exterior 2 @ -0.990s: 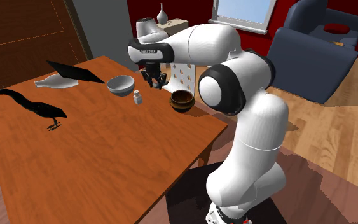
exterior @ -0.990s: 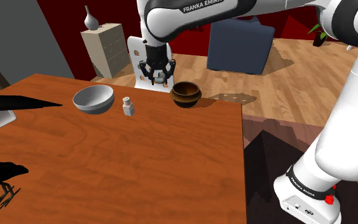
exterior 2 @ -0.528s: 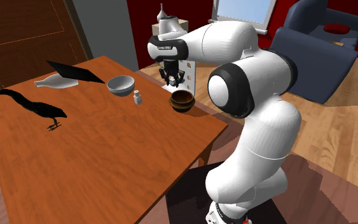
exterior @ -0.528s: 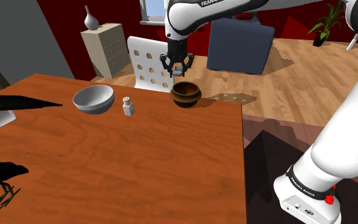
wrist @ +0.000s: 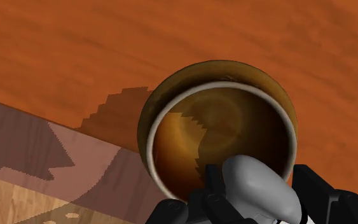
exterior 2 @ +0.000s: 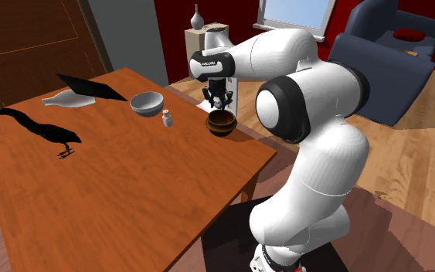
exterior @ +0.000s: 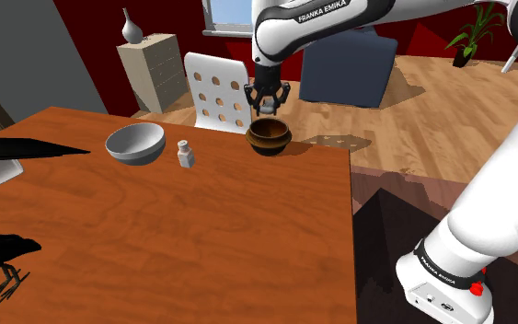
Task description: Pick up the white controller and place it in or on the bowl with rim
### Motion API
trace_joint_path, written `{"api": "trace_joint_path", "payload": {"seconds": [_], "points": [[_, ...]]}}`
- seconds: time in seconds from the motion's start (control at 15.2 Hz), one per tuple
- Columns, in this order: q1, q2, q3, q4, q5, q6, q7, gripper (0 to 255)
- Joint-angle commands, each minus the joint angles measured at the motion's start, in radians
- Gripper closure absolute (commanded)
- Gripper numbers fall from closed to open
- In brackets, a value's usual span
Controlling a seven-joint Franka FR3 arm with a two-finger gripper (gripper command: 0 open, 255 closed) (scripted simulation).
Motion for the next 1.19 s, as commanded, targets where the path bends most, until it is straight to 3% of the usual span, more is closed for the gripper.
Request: {"api": "trace_joint_path", "payload": {"seconds": [0.0,0.46,0.99,1.06,1.12], "points": [[0.000,0.004,0.000,-0.020,-0.002,0.025,0.003,255],[0.001,0.033,-0.001,-0.086,-0.017,0.118,0.016,255],[0.001,0.033,-0.001,-0.086,-0.017,0.118,0.016,255],[0.001,0.033,-0.001,-0.086,-0.017,0.118,0.016,0],[0.001,0.033,-0.001,-0.086,-0.017,0.118,0.016,0]]}}
